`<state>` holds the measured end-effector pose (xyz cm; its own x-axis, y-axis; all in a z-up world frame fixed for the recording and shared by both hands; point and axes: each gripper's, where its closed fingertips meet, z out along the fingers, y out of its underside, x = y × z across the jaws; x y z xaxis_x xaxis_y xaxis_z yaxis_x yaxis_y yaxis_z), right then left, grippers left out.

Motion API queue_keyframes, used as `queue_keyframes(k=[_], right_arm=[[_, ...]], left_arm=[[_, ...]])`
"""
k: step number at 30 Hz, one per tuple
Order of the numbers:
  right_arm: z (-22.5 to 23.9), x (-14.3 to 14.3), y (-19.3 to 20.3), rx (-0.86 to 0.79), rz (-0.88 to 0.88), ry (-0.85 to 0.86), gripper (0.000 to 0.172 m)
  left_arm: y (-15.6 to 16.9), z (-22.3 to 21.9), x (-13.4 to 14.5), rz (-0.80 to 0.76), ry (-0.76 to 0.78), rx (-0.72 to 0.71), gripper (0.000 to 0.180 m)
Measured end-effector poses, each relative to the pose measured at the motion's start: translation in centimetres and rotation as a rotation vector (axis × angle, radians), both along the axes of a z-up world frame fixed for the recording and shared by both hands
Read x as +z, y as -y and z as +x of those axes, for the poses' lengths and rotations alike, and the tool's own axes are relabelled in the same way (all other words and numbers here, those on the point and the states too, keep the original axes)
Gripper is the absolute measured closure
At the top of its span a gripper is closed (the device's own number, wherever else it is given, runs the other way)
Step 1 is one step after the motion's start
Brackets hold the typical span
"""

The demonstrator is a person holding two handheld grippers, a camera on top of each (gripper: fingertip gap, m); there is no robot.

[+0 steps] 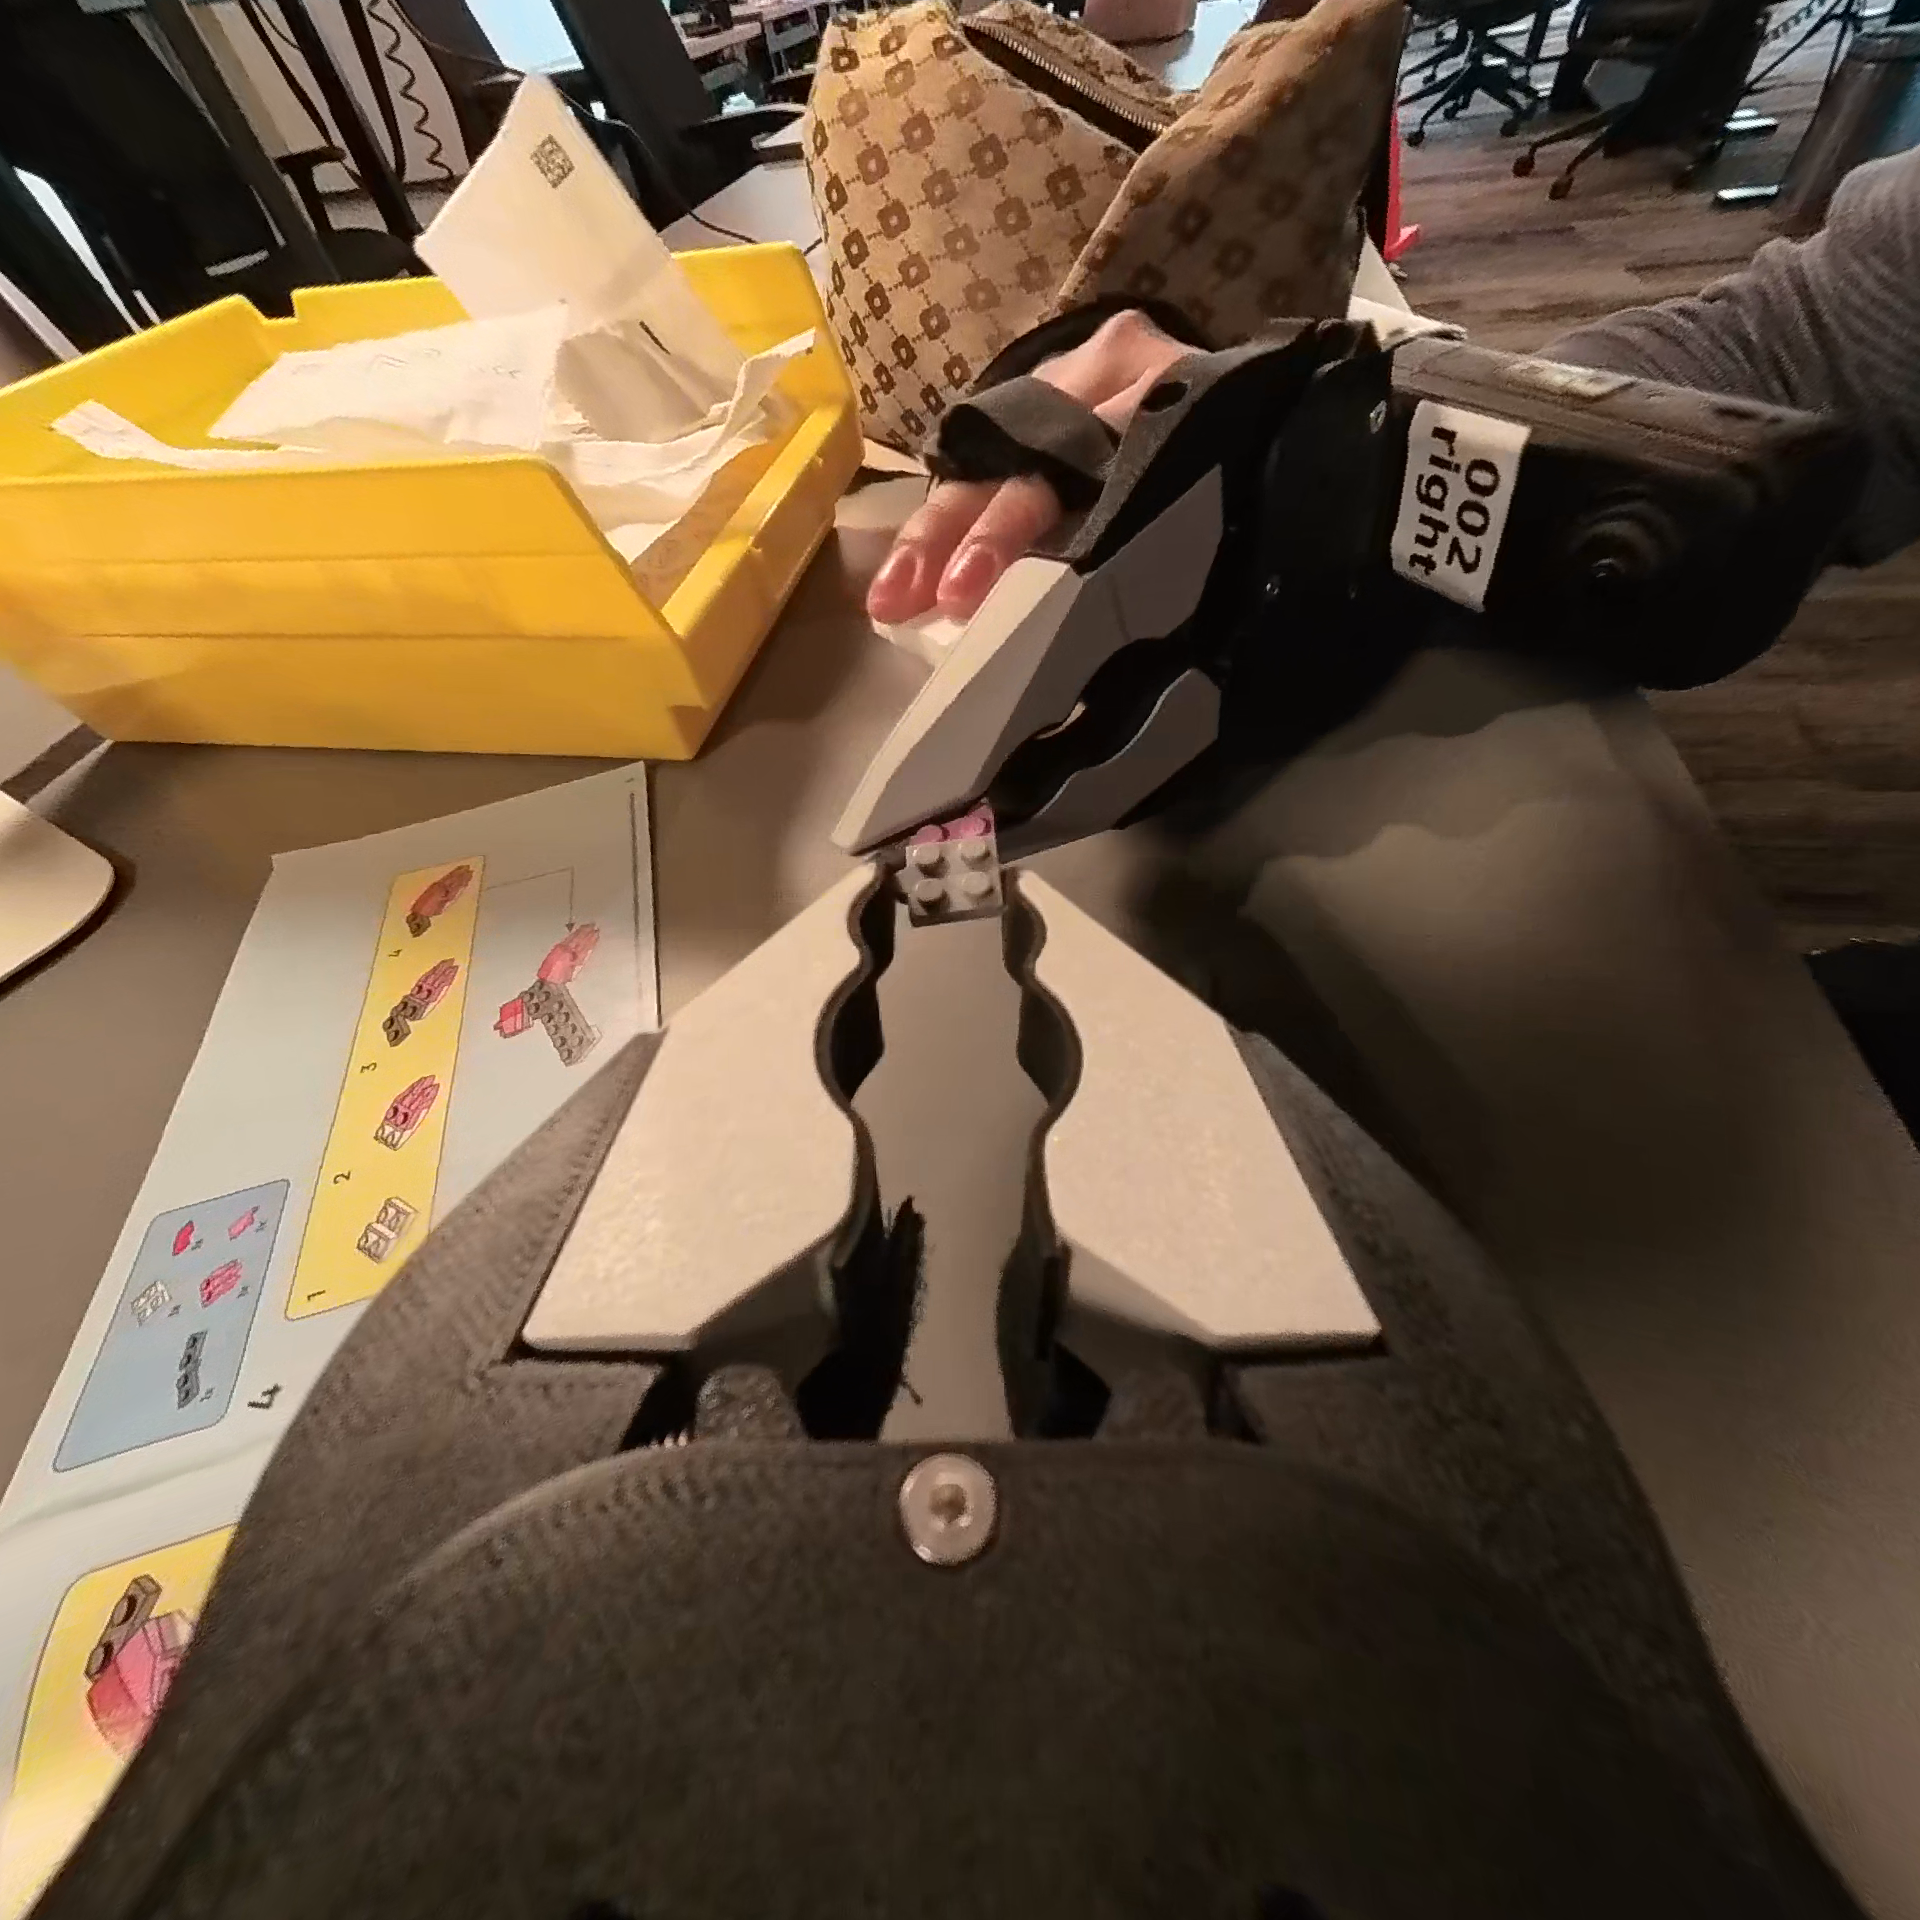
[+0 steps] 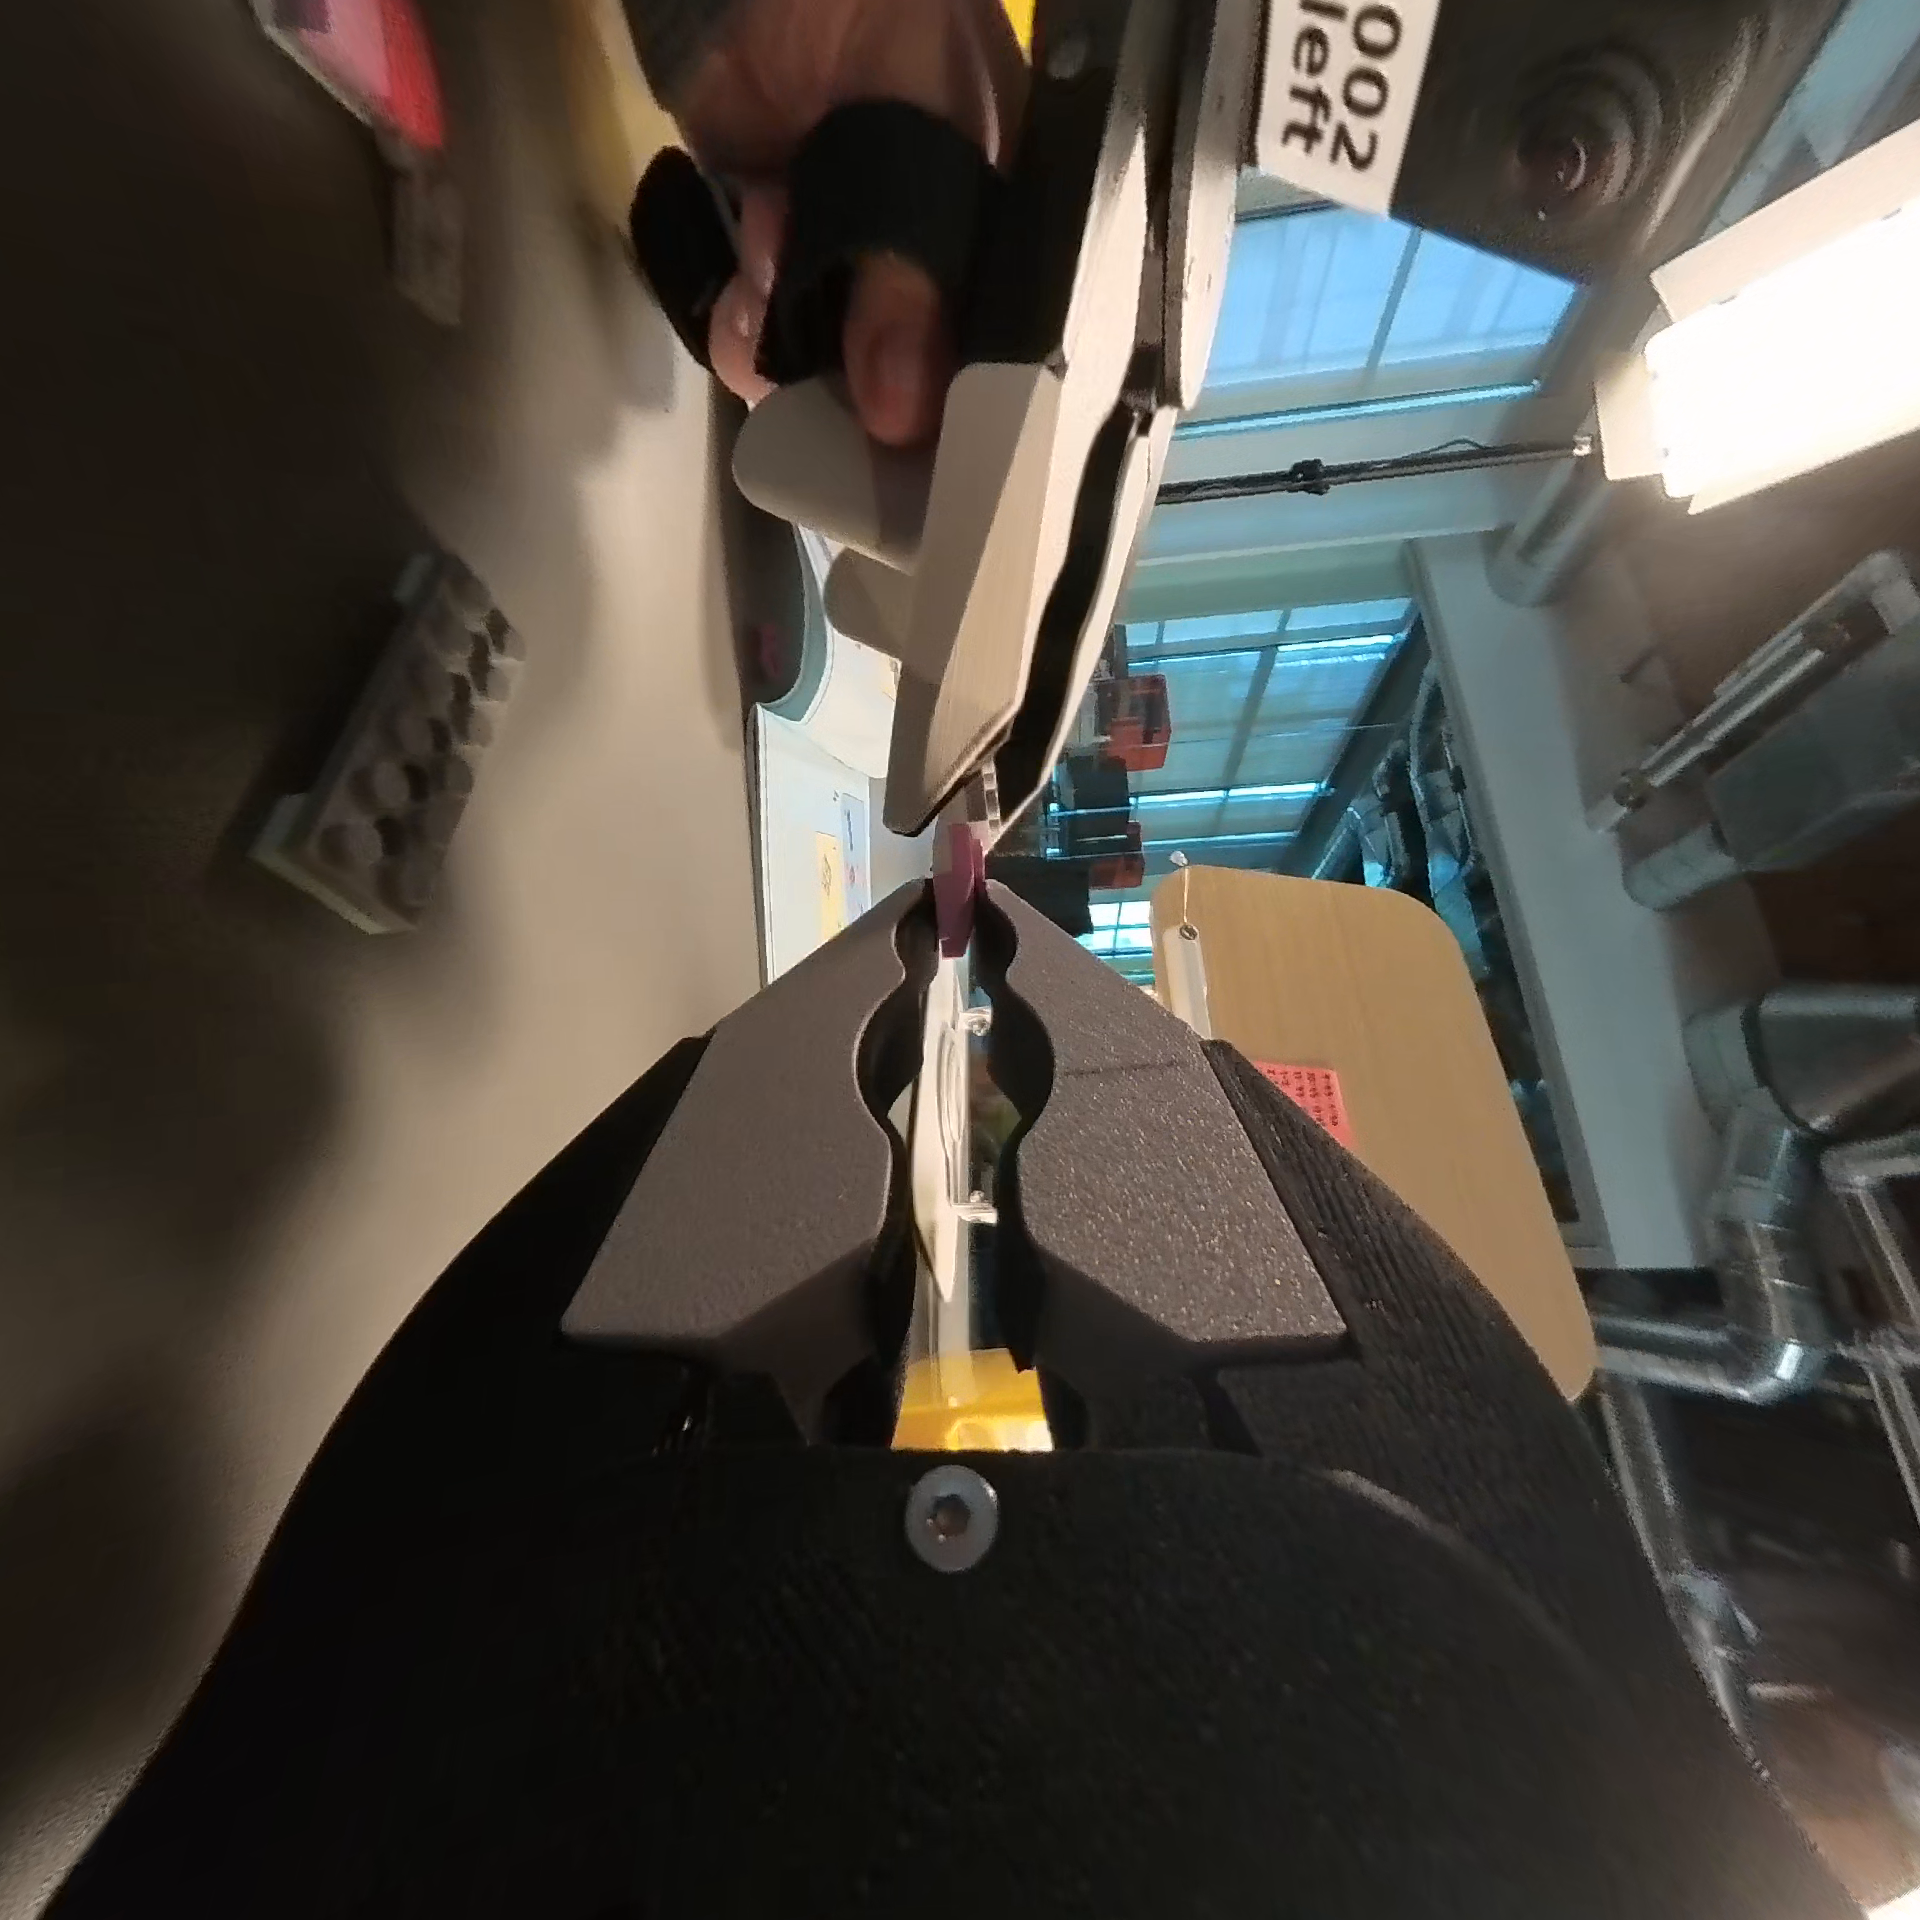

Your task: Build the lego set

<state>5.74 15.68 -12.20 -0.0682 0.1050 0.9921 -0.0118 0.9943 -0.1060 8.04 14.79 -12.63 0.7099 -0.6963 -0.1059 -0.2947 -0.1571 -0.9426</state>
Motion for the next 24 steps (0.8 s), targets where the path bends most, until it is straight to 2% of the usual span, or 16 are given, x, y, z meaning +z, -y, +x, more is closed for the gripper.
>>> queue_keyframes(k=[4,10,14,21,24], right_arm=[[0.1,-0.2,-0.6,-0.019,-0.024,0.017,0.163],[0.6,-0.3,-6.1,-0.205,-0.171,0.037,0.161],[0.3,-0.3,-7.3,-0.248,-0.245,0.005,0.165],[0.1,-0.9,-7.3,-0.240,-0.253,0.015,0.167],[0.0,-0.8,-7.2,-0.233,-0.277,0.011,0.167]], left_arm=[[-0.2,-0.8,-0.6,-0.056,-0.011,0.021,0.162],[0.5,-2.0,-4.2,-0.253,-0.168,0.021,0.162],[0.9,-1.8,-5.7,-0.251,-0.300,0.001,0.162],[1.4,-1.3,-5.9,-0.288,-0.264,-0.041,0.161],[1.5,-1.3,-5.9,-0.310,-0.242,-0.040,0.154]])
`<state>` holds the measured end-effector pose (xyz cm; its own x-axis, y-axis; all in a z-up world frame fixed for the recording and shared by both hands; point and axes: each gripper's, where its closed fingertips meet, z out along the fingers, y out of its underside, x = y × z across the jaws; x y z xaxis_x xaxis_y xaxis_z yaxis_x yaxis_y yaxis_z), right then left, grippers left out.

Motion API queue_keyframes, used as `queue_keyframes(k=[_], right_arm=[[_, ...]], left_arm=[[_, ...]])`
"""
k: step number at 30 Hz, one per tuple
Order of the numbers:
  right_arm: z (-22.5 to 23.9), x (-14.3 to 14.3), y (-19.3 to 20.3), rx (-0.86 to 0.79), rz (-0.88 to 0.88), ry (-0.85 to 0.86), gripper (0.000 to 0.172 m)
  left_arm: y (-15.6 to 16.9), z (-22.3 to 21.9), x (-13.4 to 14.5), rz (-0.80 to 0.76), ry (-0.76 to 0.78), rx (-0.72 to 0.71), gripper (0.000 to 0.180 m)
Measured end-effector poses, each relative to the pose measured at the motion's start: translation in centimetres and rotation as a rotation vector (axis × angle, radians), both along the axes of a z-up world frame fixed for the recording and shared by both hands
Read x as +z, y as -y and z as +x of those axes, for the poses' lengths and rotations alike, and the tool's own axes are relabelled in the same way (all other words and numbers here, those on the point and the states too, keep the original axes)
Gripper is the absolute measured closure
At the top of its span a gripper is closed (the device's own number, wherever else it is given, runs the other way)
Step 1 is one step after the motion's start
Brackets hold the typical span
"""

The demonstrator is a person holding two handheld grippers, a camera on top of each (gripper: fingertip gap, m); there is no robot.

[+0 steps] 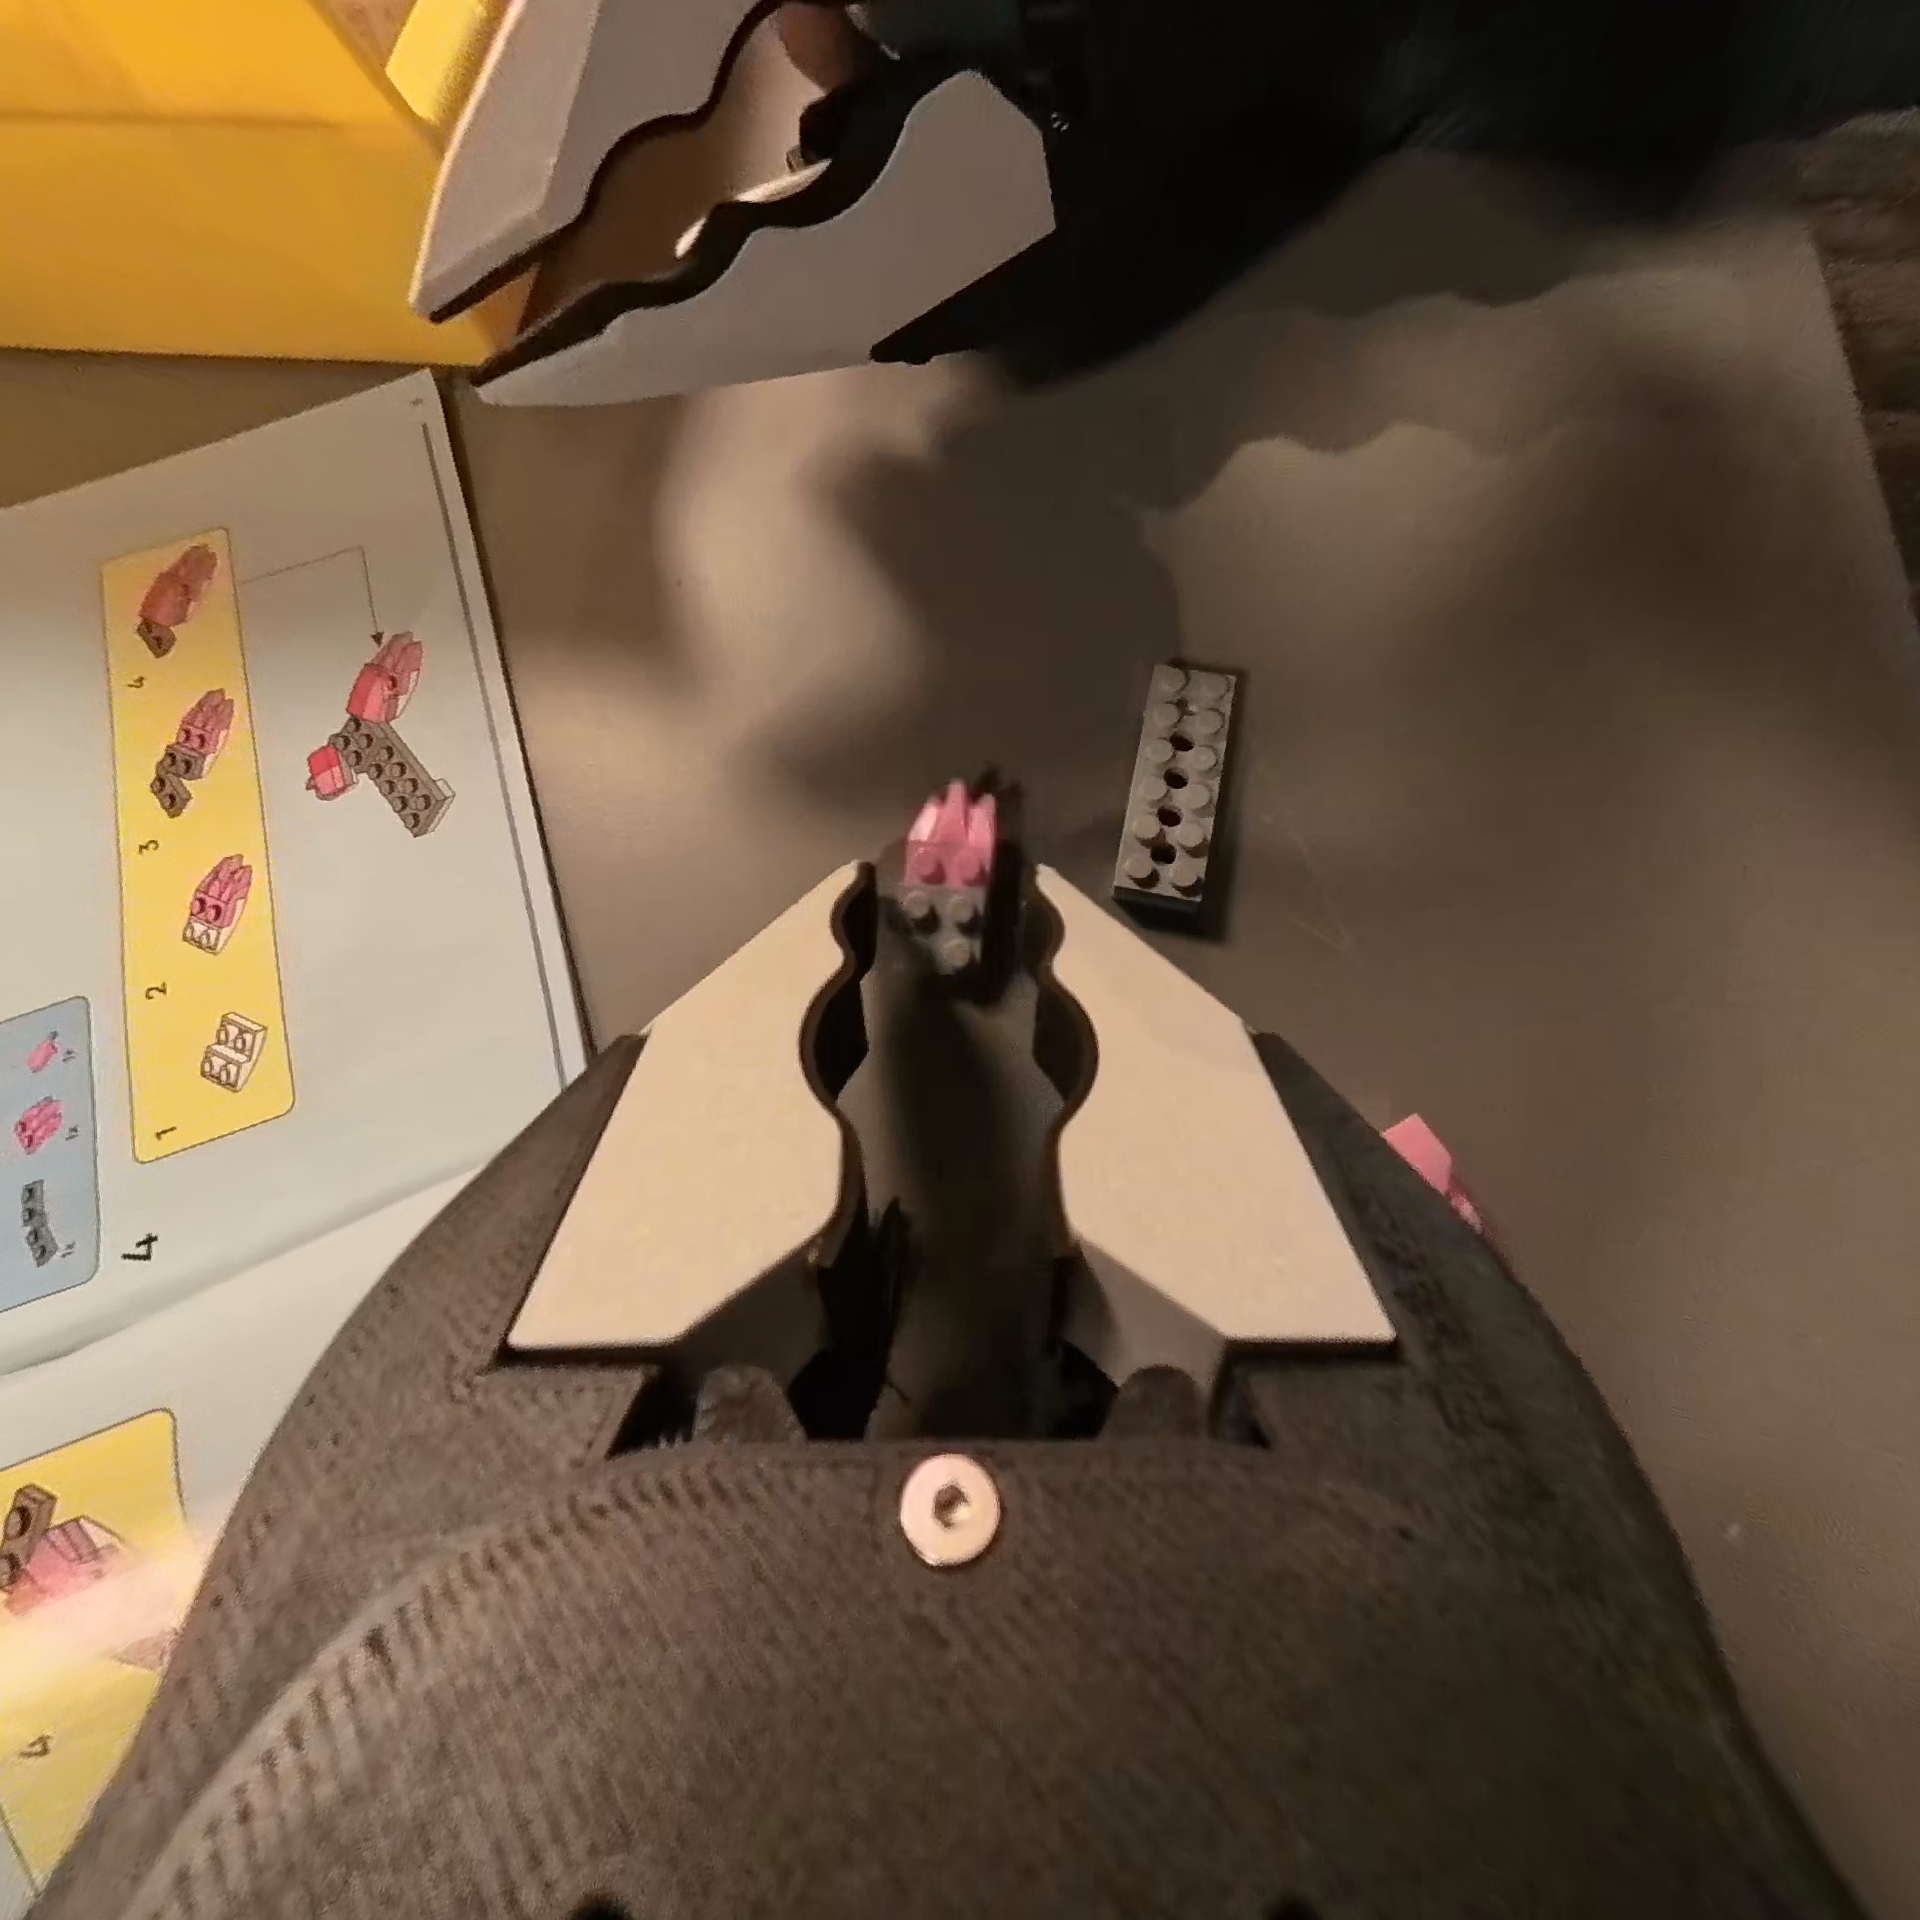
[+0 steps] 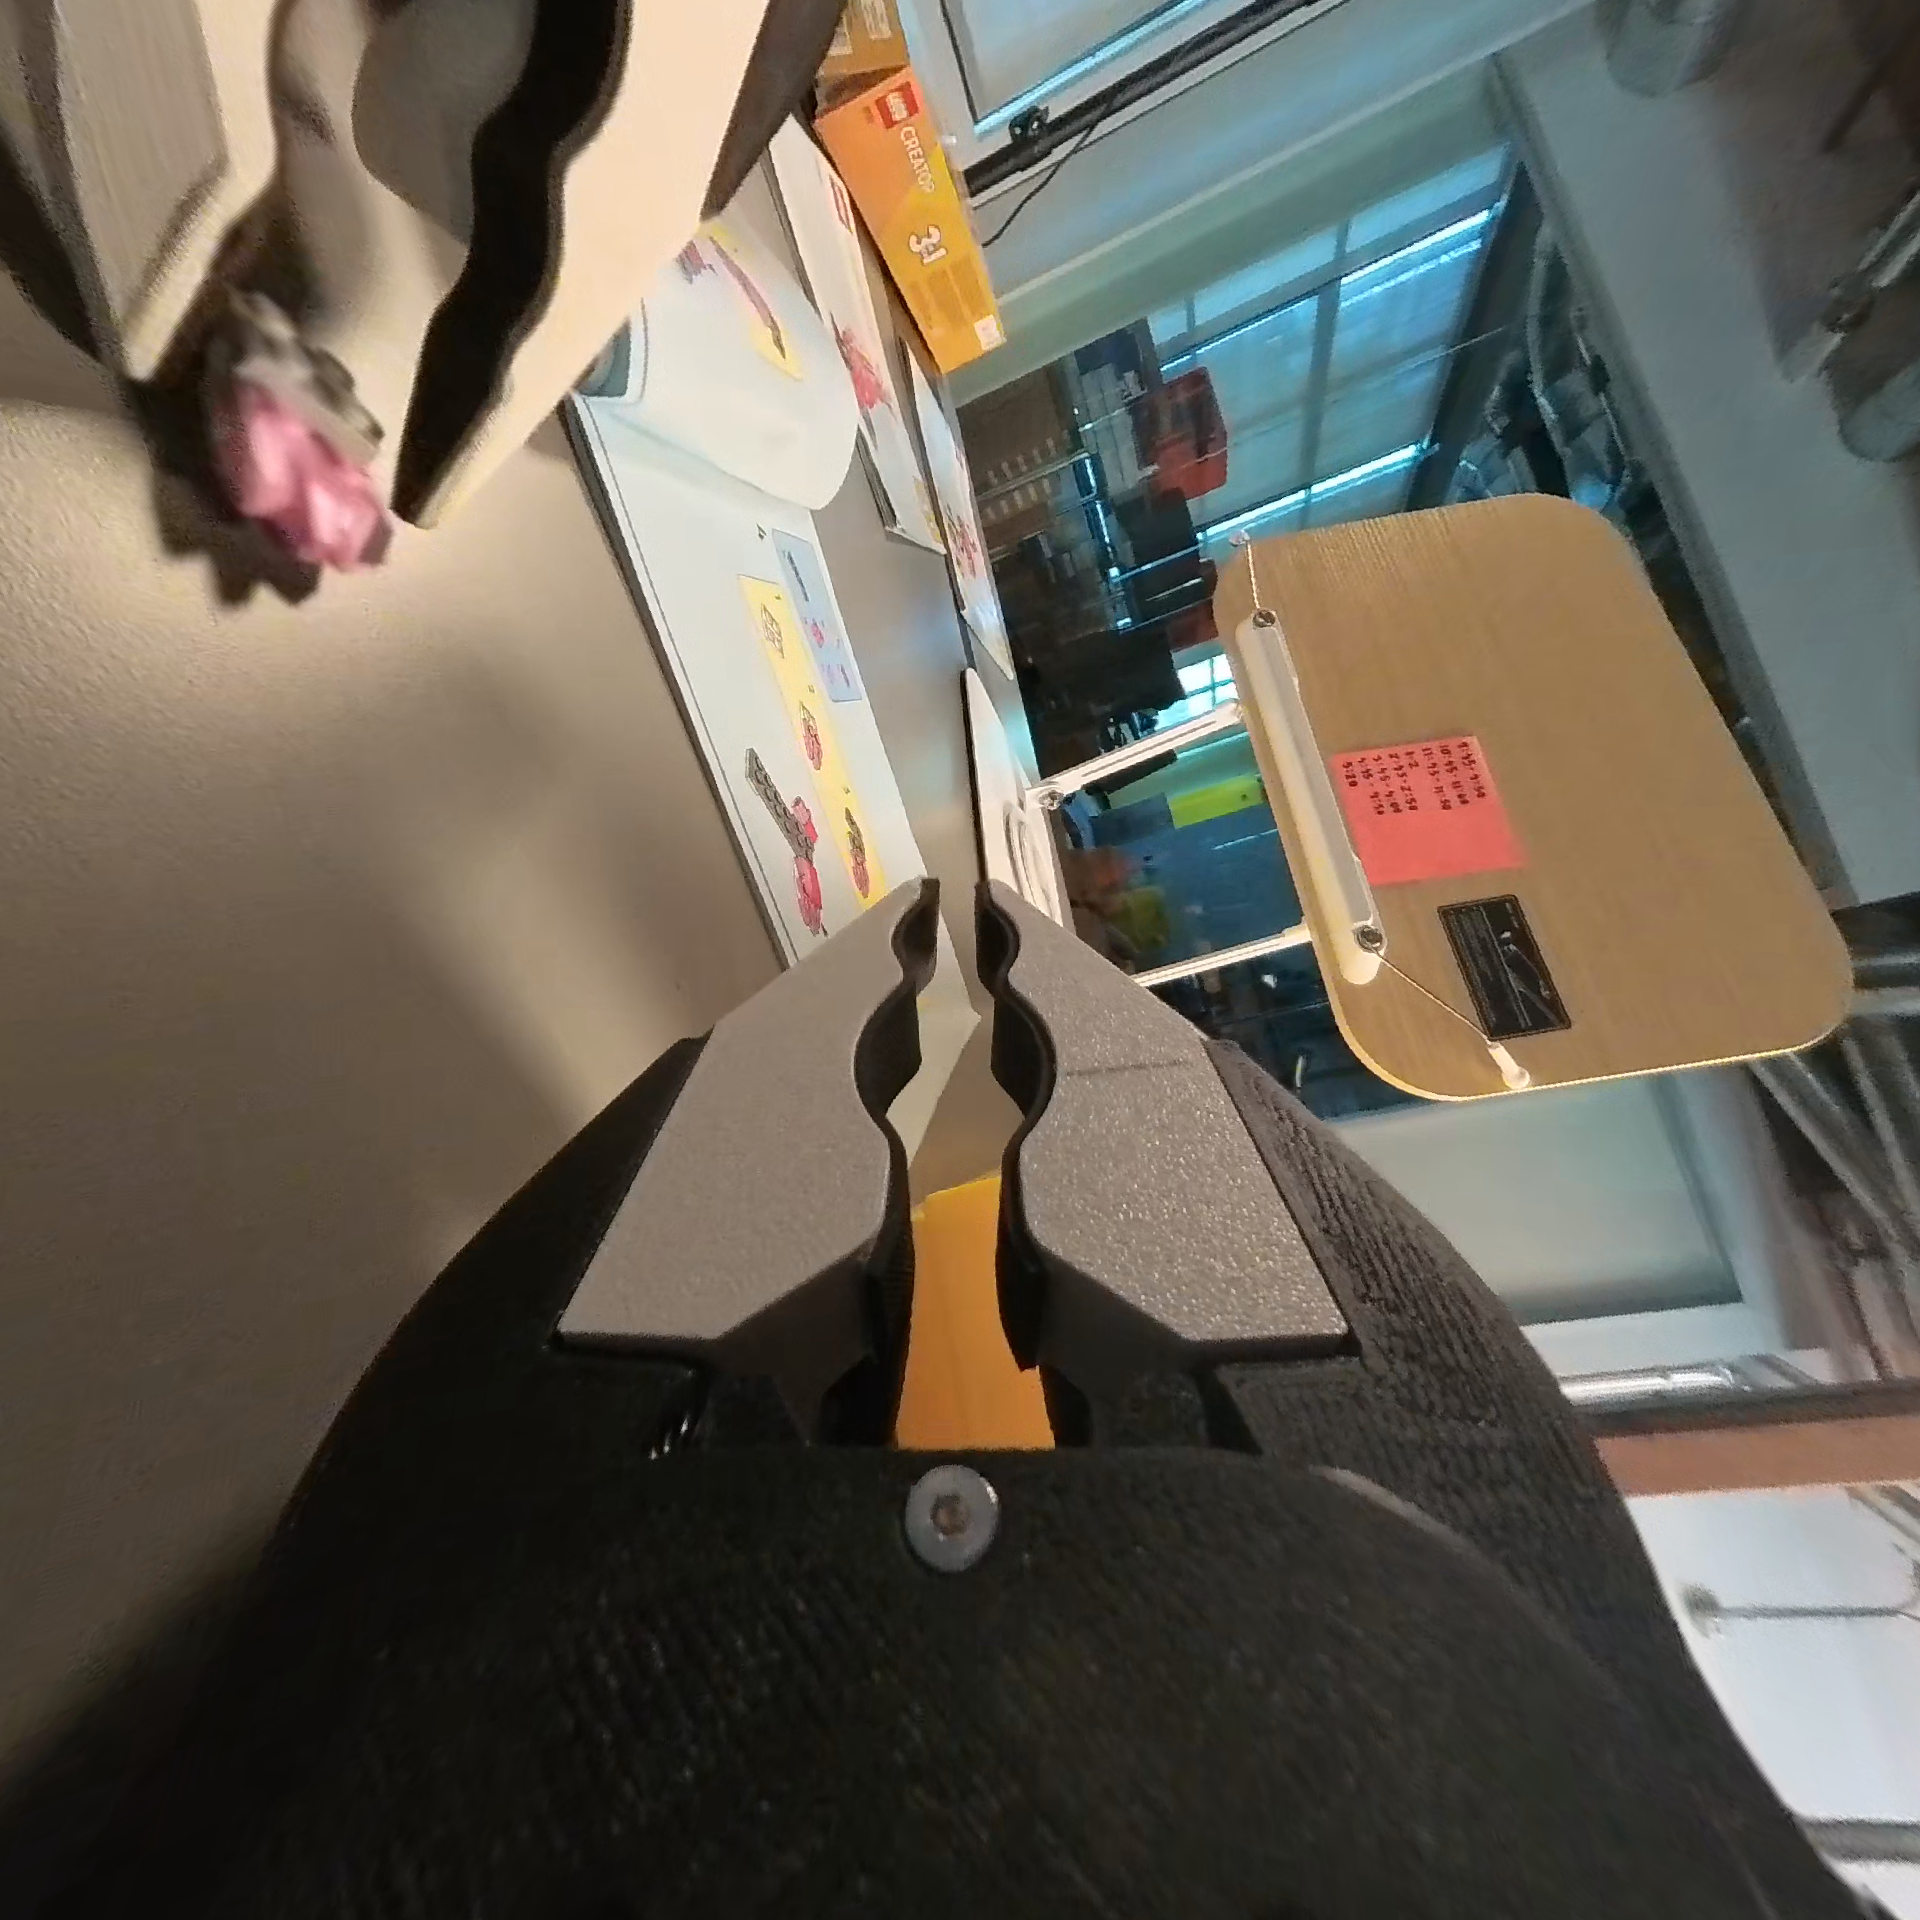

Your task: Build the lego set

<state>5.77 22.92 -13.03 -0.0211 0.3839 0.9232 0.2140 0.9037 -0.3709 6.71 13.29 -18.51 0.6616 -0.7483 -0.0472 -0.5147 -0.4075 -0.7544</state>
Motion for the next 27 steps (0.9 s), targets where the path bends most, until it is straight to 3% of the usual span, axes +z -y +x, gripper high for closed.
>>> queue_keyframes(k=[9,19,27], right_arm=[[0.1,1.1,-0.1,-0.003,-0.025,-0.067,0.171],[0.3,1.7,-0.2,-0.010,0.007,-0.100,0.172],[0.3,1.9,-0.2,-0.007,-0.018,-0.119,0.172]], left_arm=[[0.1,0.0,0.2,-0.016,0.036,0.001,0.147],[-2.5,-2.2,5.6,0.315,0.118,0.170,0.150],[-2.3,-2.2,8.1,0.406,0.195,0.202,0.150]])
